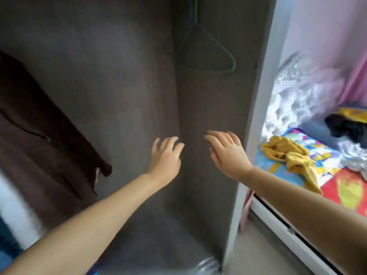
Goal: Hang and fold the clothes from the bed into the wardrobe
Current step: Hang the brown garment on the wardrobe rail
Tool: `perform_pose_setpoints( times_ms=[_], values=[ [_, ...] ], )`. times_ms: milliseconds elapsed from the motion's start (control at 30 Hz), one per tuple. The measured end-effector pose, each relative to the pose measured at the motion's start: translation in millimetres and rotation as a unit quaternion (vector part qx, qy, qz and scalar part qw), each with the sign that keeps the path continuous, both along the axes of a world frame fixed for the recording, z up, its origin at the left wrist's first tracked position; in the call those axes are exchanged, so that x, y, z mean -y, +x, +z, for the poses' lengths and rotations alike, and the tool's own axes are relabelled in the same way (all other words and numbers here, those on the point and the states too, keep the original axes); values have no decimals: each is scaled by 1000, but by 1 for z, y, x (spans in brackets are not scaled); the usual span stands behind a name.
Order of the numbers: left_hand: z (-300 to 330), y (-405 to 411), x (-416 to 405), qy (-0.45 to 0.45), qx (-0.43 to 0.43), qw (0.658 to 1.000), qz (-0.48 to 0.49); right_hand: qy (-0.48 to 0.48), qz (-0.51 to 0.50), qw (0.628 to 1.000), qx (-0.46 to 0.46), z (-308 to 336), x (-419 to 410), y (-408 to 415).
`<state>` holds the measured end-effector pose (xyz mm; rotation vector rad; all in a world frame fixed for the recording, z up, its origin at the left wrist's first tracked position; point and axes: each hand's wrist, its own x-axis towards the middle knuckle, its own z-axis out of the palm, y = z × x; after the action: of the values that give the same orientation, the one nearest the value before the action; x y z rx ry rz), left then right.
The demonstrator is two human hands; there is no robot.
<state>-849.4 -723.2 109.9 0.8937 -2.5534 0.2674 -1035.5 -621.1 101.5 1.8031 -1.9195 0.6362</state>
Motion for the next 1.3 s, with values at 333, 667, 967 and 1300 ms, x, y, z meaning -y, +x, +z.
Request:
perform_pose_setpoints(
  times_ms=[333, 667, 967, 1300],
  values=[
    [-78, -217, -176, 32, -13, 969, -243, 178, -246, 950, 73, -105, -262, -175],
    [-163, -375, -237, 93, 163, 951, -245, 344, -437, 815, 166, -173, -403, -295],
    [-205, -502, -160, 140, 199, 939, -242, 354, -454, 790, 210, -197, -329, -407],
    [-219, -637, -32, 235, 239, 932, -134, 350, -420, 797, 258, -219, -182, -532]
  ],
)
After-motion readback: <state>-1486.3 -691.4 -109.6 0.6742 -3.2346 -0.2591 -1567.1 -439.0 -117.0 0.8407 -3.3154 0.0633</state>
